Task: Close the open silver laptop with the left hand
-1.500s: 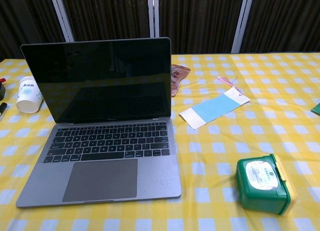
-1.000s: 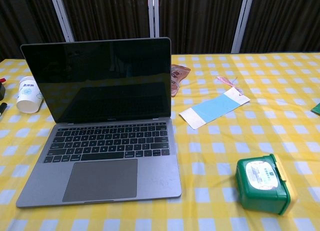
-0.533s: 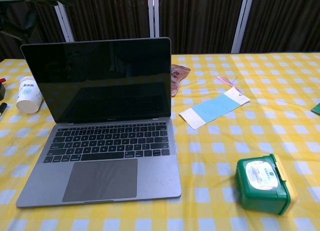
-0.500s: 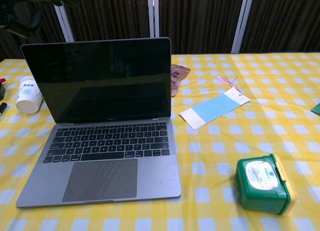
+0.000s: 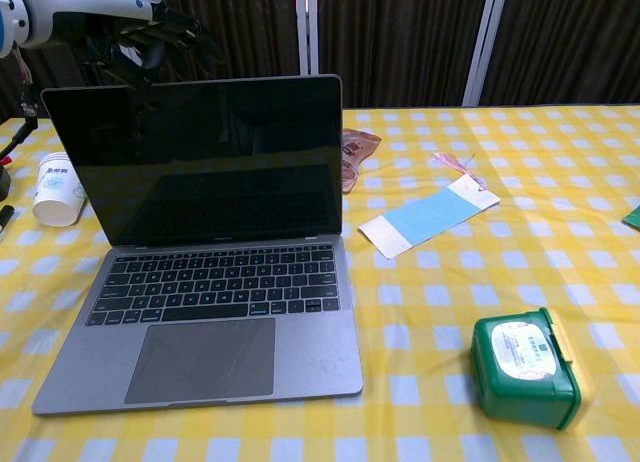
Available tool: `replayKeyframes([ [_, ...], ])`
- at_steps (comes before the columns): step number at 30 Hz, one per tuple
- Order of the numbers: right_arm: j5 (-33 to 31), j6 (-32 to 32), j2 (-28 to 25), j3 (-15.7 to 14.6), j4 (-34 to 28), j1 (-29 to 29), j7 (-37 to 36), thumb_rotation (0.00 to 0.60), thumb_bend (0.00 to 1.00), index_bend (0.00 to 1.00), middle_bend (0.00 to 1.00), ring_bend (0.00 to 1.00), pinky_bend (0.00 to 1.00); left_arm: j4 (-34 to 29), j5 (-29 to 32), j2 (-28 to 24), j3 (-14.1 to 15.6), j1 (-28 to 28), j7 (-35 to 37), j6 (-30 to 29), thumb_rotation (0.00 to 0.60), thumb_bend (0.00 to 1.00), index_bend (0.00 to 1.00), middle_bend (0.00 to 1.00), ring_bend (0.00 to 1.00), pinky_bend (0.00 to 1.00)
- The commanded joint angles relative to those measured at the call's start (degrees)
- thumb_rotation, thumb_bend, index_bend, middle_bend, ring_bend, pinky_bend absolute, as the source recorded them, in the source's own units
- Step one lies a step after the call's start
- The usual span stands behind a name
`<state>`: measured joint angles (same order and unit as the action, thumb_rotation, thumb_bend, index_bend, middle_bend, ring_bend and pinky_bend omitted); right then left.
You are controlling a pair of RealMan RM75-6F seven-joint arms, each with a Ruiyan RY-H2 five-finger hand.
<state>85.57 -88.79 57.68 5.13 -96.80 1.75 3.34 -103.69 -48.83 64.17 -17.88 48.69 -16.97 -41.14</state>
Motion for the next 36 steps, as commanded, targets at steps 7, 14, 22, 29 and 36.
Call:
replayKeyframes([
  [7, 0.0, -0.1, -0.2, 0.0, 0.2, -0.1, -0.7, 0.6, 0.0, 0.05, 0.0, 0.0, 0.0, -2.4, -2.3, -1.0, 2.2, -0.5, 5.7, 1.4, 0.6, 1.0, 0.23, 0.24, 0.28, 0.31],
  [14, 0.3, -0.3, -0.2, -0.1, 0.0, -0.2, -0.5, 0.6, 0.0, 0.05, 0.0, 0.0, 0.0, -5.7, -9.2, -3.5, 3.5, -3.8, 10.9, 0.0, 0.6, 1.0, 0.24, 0.24, 0.28, 0.31],
  [22, 0.8, -0.6, -0.2, -0.3, -0.6, -0.3, 0.3, 0.6, 0.0, 0.05, 0.0, 0.0, 0.0, -9.0, -18.5, -6.9, 5.4, -7.2, 17.7, -0.5, 0.6, 1.0, 0.24, 0.24, 0.28, 0.31],
  [29, 0.9, -1.1, -0.3, -0.3, -0.9, -0.6, 0.4, 0.6, 0.0, 0.05, 0.0, 0.0, 0.0, -12.5, -22.8, -10.0, 7.8, -7.6, 20.2, 2.7, 0.6, 1.0, 0.23, 0.23, 0.28, 0.31],
  [36, 1.3, -1.4, -0.4, -0.5, -1.2, -0.9, 0.5, 0.6, 0.0, 0.05, 0.0, 0.0, 0.0, -13.7, -30.3, -8.6, 11.8, -9.5, 21.0, 1.4, 0.6, 1.0, 0.23, 0.22, 0.28, 0.31],
])
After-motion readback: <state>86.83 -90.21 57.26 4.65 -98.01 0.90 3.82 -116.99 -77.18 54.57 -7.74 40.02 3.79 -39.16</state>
